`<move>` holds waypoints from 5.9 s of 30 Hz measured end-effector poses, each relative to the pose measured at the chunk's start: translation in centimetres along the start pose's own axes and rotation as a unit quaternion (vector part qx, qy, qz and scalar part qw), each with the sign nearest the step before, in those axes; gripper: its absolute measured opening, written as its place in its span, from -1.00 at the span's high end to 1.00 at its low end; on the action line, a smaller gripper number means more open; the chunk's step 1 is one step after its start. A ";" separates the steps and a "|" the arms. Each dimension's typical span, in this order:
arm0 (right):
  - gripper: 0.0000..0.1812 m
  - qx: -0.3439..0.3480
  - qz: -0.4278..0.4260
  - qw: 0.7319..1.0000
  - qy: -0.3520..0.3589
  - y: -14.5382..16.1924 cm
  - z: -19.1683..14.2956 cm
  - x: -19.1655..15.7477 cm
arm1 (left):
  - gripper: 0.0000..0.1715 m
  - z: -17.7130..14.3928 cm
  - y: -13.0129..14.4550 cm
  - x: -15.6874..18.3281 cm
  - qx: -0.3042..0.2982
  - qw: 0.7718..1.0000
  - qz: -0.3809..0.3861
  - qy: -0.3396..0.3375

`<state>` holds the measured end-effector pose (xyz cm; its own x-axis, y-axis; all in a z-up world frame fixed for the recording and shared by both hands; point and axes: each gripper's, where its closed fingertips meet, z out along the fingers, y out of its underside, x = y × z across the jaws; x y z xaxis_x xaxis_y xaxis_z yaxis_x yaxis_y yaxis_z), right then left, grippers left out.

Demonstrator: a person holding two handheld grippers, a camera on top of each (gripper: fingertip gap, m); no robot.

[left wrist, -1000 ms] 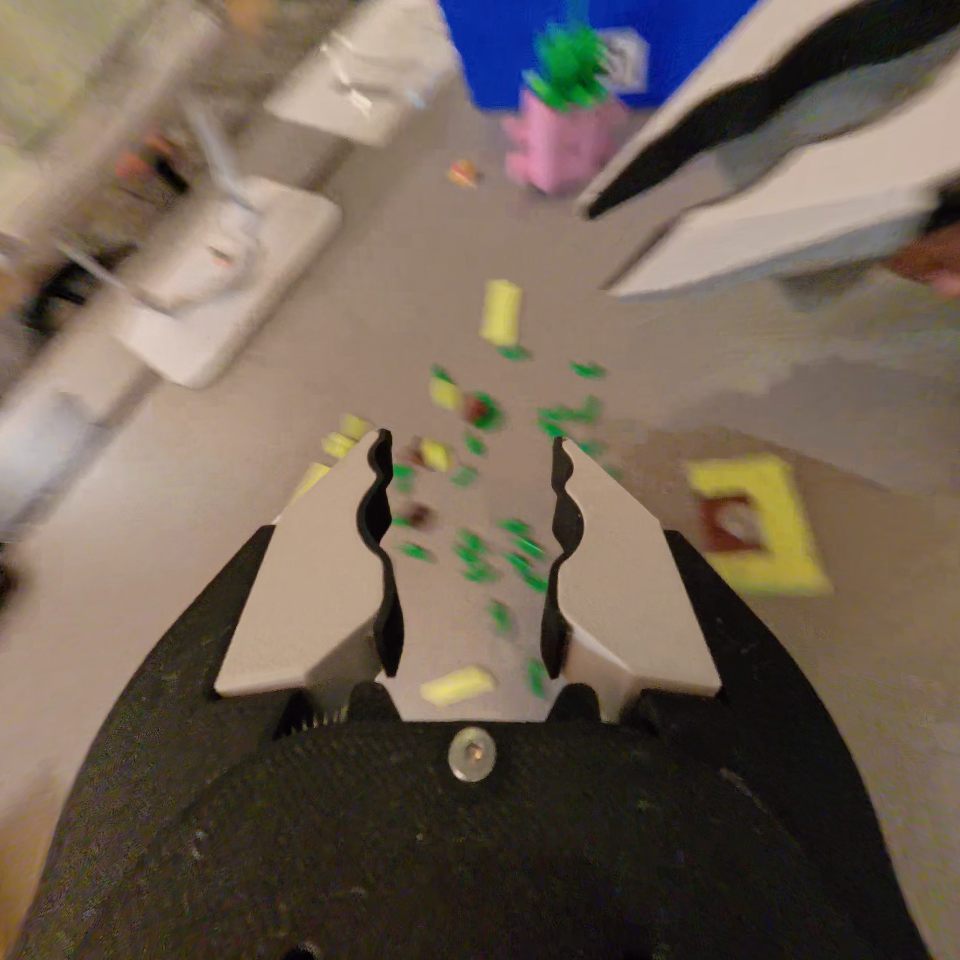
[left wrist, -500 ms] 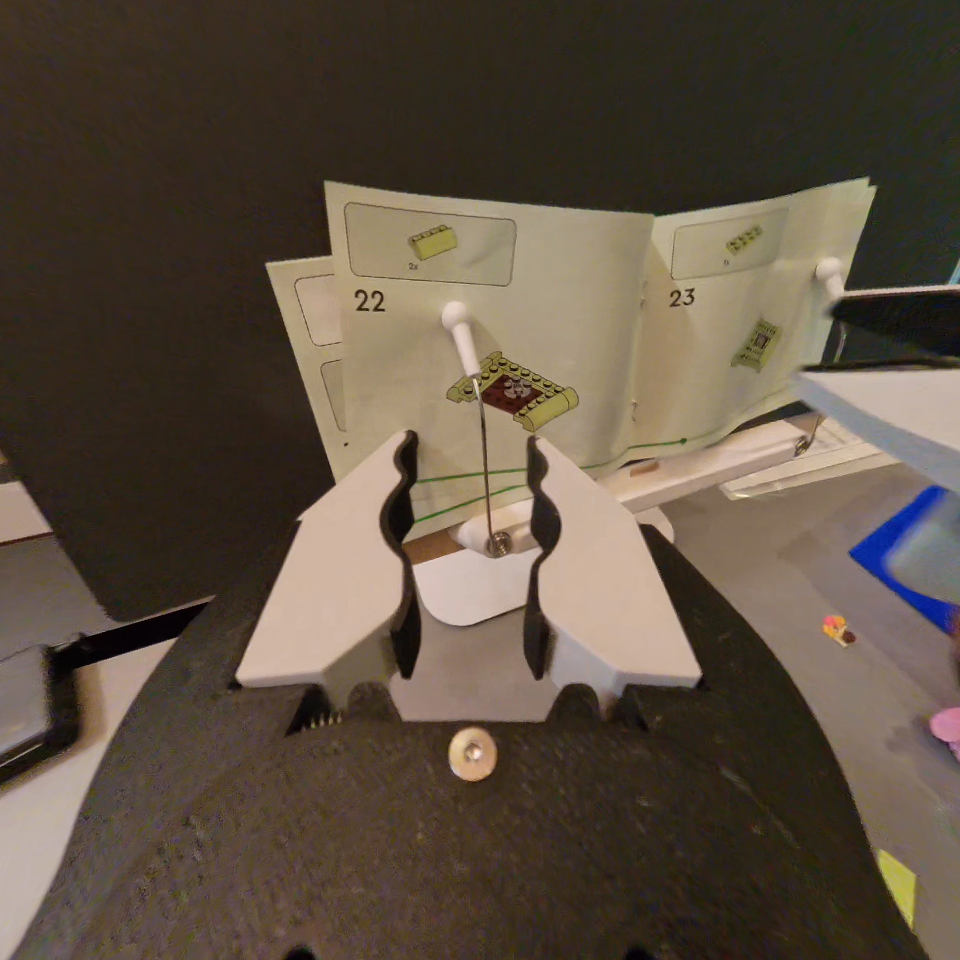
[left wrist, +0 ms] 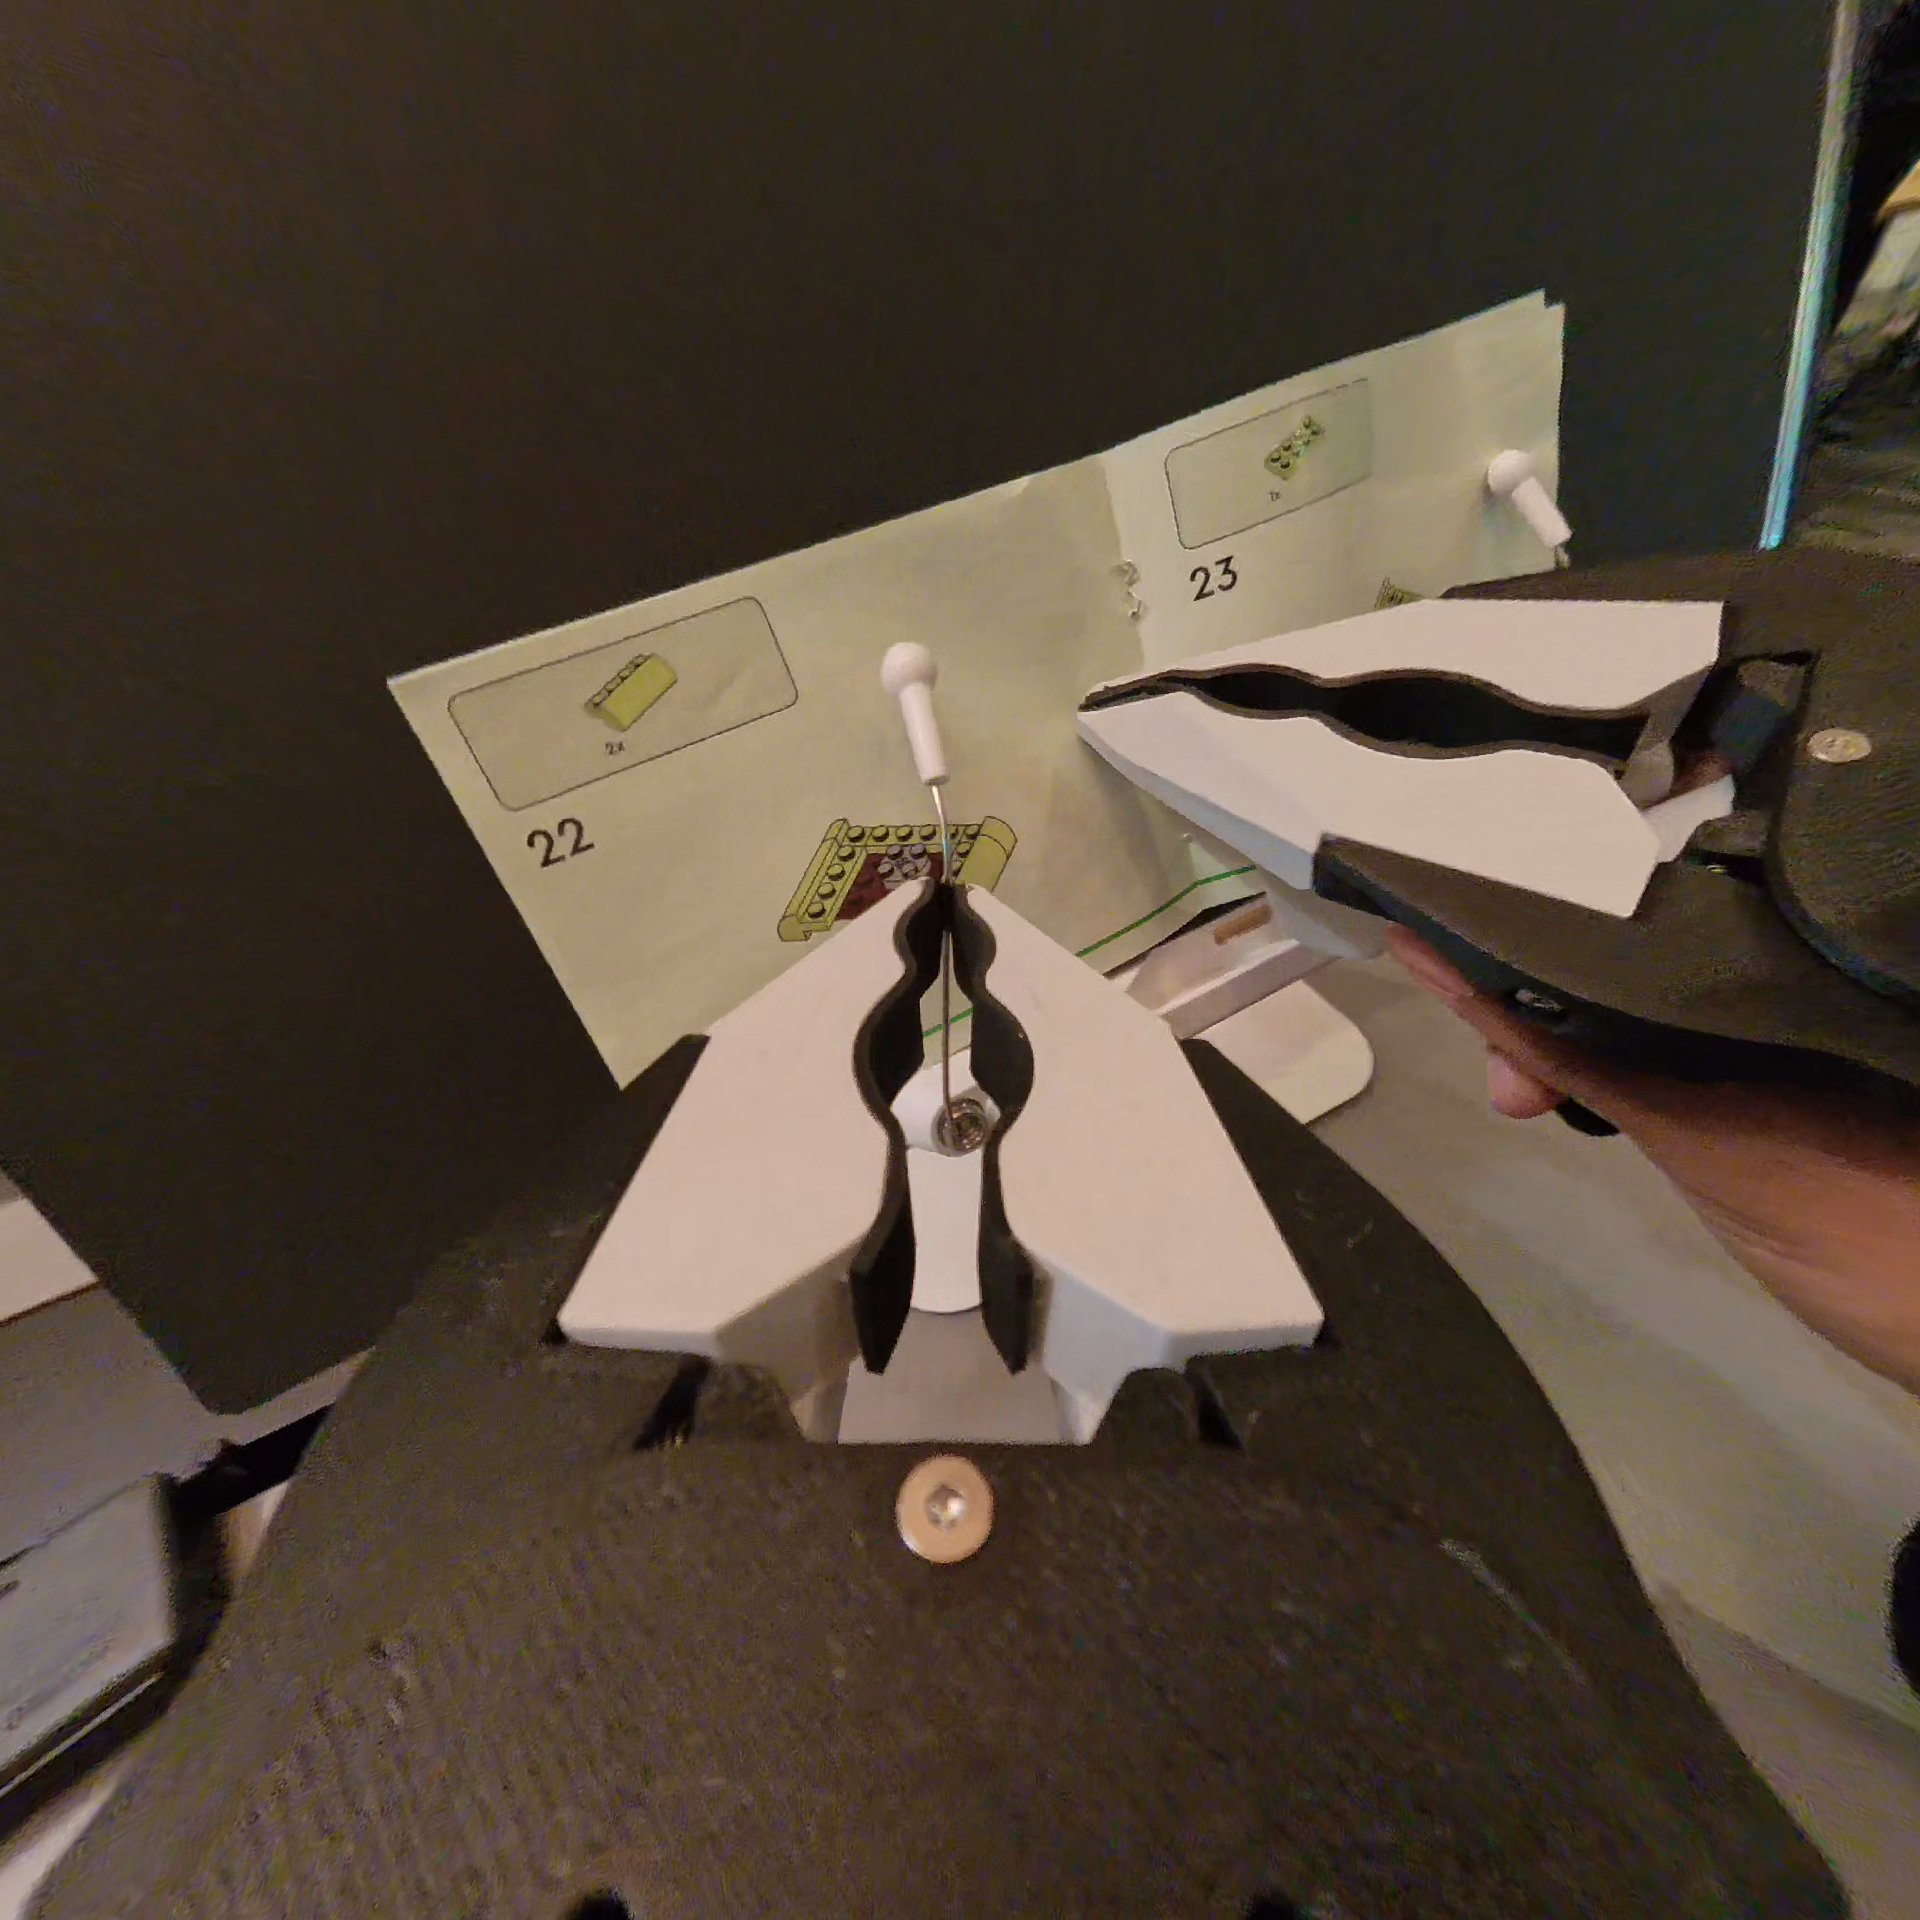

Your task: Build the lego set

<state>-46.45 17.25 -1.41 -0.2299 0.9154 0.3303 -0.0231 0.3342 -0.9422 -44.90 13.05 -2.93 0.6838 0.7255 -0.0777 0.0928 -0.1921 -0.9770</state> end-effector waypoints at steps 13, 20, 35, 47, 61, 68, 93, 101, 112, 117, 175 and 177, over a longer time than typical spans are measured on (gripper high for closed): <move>0.97 0.062 0.103 0.975 0.187 -2.3 -8.6 11.4 | 0.59 -1.5 -4.2 1.0 0.075 0.996 -0.039 -0.034; 0.44 -0.091 0.207 0.967 0.120 4.7 -8.0 12.0 | 0.10 2.6 -4.5 9.7 0.046 0.998 0.039 -0.028; 0.94 -0.107 0.145 0.980 0.087 4.9 -6.7 10.1 | 0.17 6.9 -2.1 7.9 0.008 0.977 0.128 -0.170; 1.00 -0.120 0.220 0.968 0.023 5.4 -7.6 10.0 | 0.66 5.7 -2.8 6.3 0.033 0.985 0.083 -0.147; 0.66 -0.029 0.133 0.987 0.080 0.4 -7.7 10.2 | 0.32 -1.1 -8.4 1.7 0.101 0.991 -0.031 -0.077; 0.82 -0.015 0.136 0.983 -0.125 -1.0 -5.6 1.9 | 0.33 -1.9 -6.0 -0.5 0.017 0.995 -0.093 -0.027; 1.00 -0.001 0.065 0.998 -0.008 -0.2 0.8 -2.0 | 0.97 -2.7 2.7 -3.9 -0.170 0.979 -0.106 0.036; 1.00 0.014 0.123 0.992 -0.008 -0.8 1.1 -2.1 | 1.00 -4.4 0.5 -3.9 -0.129 0.986 -0.091 0.046; 1.00 -0.010 0.025 0.995 -0.092 -0.7 1.3 -6.2 | 0.84 -2.4 1.7 -4.4 -0.135 0.977 -0.161 0.031; 1.00 -0.021 -0.081 0.996 -0.039 0.1 2.1 -6.2 | 0.65 -3.4 2.1 -5.3 -0.168 0.976 -0.141 -0.016; 1.00 0.045 0.093 0.993 -0.061 -1.8 3.5 -6.0 | 1.00 -4.3 1.6 -6.3 -0.146 0.984 -0.107 -0.005; 1.00 0.045 0.098 0.992 -0.066 -1.8 3.5 -6.0 | 1.00 -3.7 2.1 -6.2 -0.147 0.981 -0.126 0.003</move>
<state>-48.40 10.36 -1.90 -0.3632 0.9217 0.1363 -0.0515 0.1262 -0.9907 -46.31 5.71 -3.79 0.6173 0.7701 0.1608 0.4635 -0.1909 -0.8653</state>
